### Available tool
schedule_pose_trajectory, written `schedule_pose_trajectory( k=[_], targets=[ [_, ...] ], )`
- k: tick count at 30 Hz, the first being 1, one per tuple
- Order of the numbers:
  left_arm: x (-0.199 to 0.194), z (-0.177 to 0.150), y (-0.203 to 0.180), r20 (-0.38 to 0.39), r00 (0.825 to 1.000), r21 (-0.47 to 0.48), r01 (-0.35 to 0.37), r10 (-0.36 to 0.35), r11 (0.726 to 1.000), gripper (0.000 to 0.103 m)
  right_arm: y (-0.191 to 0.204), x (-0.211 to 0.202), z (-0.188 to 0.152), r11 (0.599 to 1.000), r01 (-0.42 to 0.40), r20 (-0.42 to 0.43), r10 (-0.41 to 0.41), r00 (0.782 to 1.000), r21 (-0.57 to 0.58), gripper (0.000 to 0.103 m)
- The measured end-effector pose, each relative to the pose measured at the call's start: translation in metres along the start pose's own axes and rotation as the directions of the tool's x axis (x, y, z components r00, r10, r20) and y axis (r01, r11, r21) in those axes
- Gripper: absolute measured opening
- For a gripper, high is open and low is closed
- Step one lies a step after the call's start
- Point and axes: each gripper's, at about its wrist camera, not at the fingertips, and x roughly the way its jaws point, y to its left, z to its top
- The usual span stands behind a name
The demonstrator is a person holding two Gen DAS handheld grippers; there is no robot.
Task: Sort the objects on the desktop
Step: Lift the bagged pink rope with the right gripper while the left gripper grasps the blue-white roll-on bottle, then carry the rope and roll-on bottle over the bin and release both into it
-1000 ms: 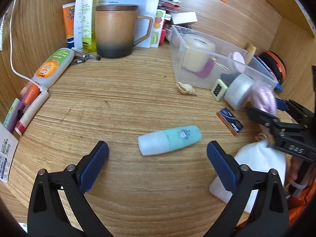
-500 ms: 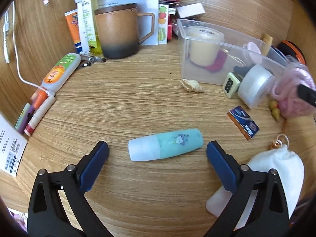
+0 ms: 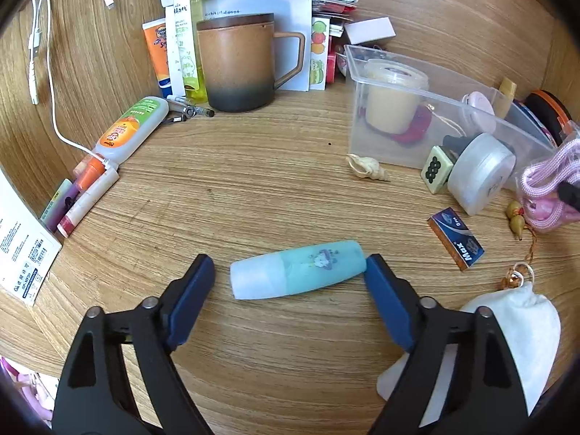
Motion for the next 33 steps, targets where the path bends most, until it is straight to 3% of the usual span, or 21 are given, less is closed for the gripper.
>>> schedule_pose_trajectory(
  k=[4, 6, 7, 12, 24, 33],
  targets=[
    [-0.001, -0.001, -0.001, 0.016, 1.000, 0.004, 0.010, -0.010, 1.000, 0.073, 0.009, 0.012, 0.000, 0.999, -0.037, -0.013, 0.037, 0.999, -0.024, 0.038],
    [-0.001, 0.000, 0.001, 0.020, 0.999, -0.006, 0.040, -0.040, 0.999, 0.073, 0.013, 0.013, 0.001, 0.998, -0.050, -0.010, 0.050, 0.999, -0.034, 0.035],
    [-0.001, 0.000, 0.002, 0.022, 0.999, -0.010, 0.047, -0.046, 0.999, 0.073, 0.016, 0.012, 0.002, 0.998, -0.053, -0.003, 0.053, 0.999, -0.044, 0.028],
    [-0.002, 0.003, 0.004, 0.037, 0.996, -0.021, 0.079, -0.078, 0.997, 0.073, 0.020, 0.000, 0.008, 0.997, -0.039, 0.038, 0.041, 0.998, -0.062, 0.023],
    [-0.014, 0.024, 0.003, 0.111, 0.986, -0.002, 0.127, -0.126, 0.992, 0.073, 0.017, -0.011, 0.022, 0.998, -0.026, 0.058, 0.029, 0.998, -0.050, 0.021],
    [-0.021, 0.048, -0.007, 0.152, 0.973, 0.063, 0.168, -0.176, 0.984, 0.073, 0.015, -0.036, 0.040, 0.997, 0.030, 0.124, -0.022, 0.992, -0.068, 0.021]
  ],
)
